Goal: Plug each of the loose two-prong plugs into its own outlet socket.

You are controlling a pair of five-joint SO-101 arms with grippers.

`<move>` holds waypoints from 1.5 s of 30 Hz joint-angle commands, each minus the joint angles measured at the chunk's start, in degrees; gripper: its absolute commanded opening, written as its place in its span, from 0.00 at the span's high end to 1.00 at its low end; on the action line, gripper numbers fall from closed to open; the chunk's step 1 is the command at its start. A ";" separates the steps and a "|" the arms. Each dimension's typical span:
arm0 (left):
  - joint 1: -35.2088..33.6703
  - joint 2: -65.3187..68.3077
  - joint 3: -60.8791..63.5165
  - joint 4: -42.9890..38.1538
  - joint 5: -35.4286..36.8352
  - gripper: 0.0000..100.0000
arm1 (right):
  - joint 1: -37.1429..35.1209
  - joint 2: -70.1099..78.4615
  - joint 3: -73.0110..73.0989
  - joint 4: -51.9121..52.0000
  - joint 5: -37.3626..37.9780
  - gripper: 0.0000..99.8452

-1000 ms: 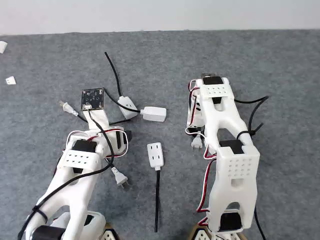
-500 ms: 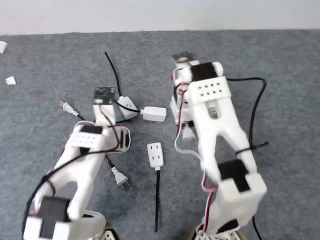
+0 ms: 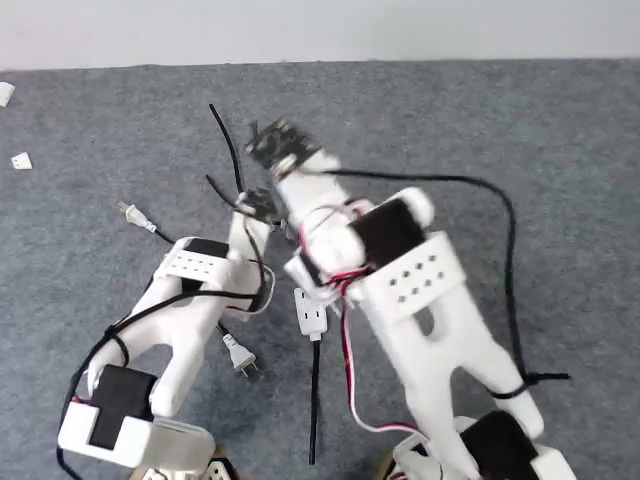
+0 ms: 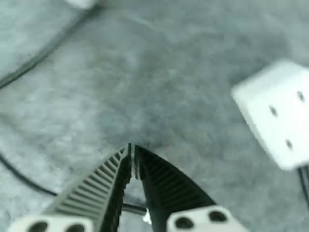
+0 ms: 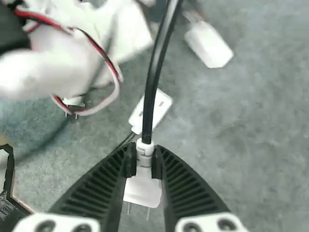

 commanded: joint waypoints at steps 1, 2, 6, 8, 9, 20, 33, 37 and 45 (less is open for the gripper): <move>0.09 -2.64 -0.57 0.09 -3.16 0.99 | -1.27 -0.92 4.22 -5.49 -3.25 0.99; 0.09 -3.78 0.57 -0.53 -3.16 0.99 | -1.27 -0.75 4.84 -5.76 -3.34 0.99; 0.26 -9.41 5.49 -3.34 -3.52 0.99 | -0.92 -0.31 5.45 -6.20 -3.69 0.99; 1.49 -12.84 8.84 -4.57 -4.31 0.99 | -0.48 -0.22 6.24 -6.81 -3.43 0.99; 2.64 -14.95 10.68 -4.75 -5.89 0.99 | -0.22 -0.22 7.12 -7.78 -3.43 0.99; 6.33 -32.53 23.08 -7.21 -8.09 0.99 | 0.40 -0.31 9.67 -10.59 -3.52 0.99; -18.64 -32.97 27.03 -19.34 3.87 0.99 | 4.70 -0.40 27.78 -36.62 -13.98 0.99; -20.13 -32.97 27.30 -21.19 3.78 0.99 | 4.79 -0.75 30.33 -40.22 -14.07 0.99; -19.60 -32.97 27.30 -21.27 3.69 0.99 | 4.70 -0.31 31.30 -40.13 -13.98 0.99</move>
